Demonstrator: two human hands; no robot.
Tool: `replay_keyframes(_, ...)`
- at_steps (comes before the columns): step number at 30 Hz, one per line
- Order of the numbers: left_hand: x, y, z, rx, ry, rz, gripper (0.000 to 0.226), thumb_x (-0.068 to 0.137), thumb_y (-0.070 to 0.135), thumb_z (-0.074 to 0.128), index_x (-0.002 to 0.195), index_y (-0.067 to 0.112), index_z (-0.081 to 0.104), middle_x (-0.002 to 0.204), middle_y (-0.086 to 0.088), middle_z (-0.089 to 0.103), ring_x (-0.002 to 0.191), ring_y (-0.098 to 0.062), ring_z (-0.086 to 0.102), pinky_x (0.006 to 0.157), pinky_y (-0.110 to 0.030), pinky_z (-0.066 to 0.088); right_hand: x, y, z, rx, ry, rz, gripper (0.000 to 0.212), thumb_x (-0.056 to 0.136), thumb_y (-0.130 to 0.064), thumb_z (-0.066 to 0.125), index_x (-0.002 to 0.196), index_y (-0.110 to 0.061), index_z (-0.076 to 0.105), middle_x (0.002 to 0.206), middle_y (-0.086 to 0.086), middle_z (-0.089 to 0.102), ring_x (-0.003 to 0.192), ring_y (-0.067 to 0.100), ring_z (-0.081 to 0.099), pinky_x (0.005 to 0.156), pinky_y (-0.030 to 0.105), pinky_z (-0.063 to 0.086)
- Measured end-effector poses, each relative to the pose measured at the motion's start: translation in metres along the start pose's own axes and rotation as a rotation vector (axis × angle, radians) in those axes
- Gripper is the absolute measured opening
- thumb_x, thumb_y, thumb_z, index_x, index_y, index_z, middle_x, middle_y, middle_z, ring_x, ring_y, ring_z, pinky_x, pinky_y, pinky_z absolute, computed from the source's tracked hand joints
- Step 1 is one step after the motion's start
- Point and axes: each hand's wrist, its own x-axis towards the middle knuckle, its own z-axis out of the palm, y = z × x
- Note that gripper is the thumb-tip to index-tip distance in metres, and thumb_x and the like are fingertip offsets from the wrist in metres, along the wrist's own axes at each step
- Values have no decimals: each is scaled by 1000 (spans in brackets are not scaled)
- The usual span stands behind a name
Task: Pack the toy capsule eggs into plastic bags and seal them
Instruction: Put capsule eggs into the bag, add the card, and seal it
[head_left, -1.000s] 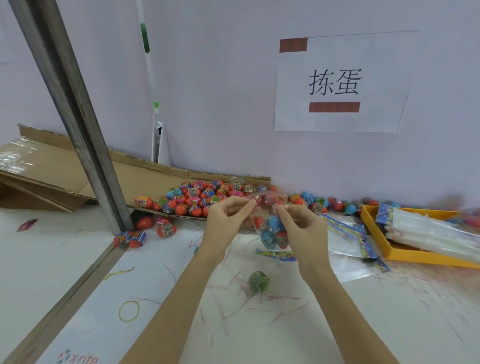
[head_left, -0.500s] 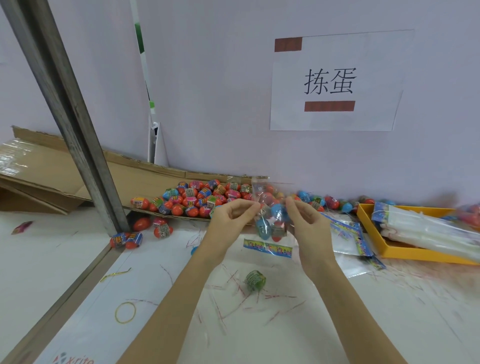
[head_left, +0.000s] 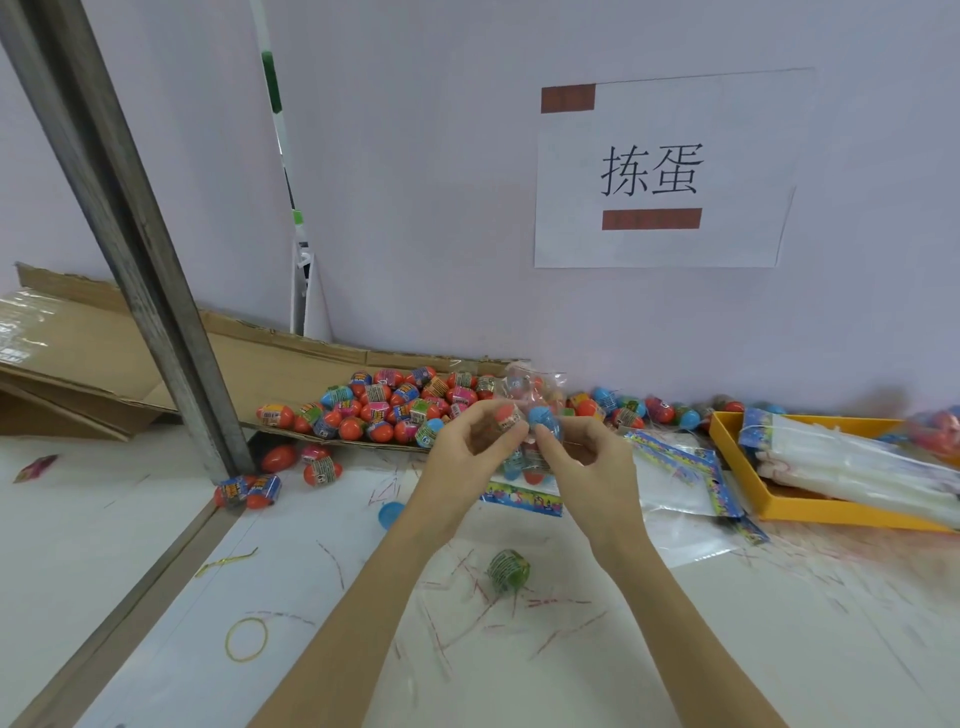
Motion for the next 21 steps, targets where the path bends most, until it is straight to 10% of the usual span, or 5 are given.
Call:
replay_keyframes(5,1,-2,-2,107,10,-20,33,81,61,72,104,37,71,92,3,69,95,-13,68,85,-30,61,0,-4,1,183,-1,83,20,99,-41,65,110,-26,73,92,-13,77,88,4,72,70,16,56)
replay_keyframes(10,-1,5,-1,27,-70,-28,45,85,59,72,121,32,71,108,10,77,105,-10,72,87,-24,59,2,-5,-3,351,37,218,13,94,-23,75,104,-14,74,95,1,78,93,21,73,81,36,62)
replay_keyframes(21,5,0,-7,-15,266,7,15,106,17,61,110,17,76,92,-1,81,87,-18,78,71,-26,62,0,-10,-5,356,43,199,18,91,-22,79,97,-6,73,89,13,74,79,19,66,89,39,60)
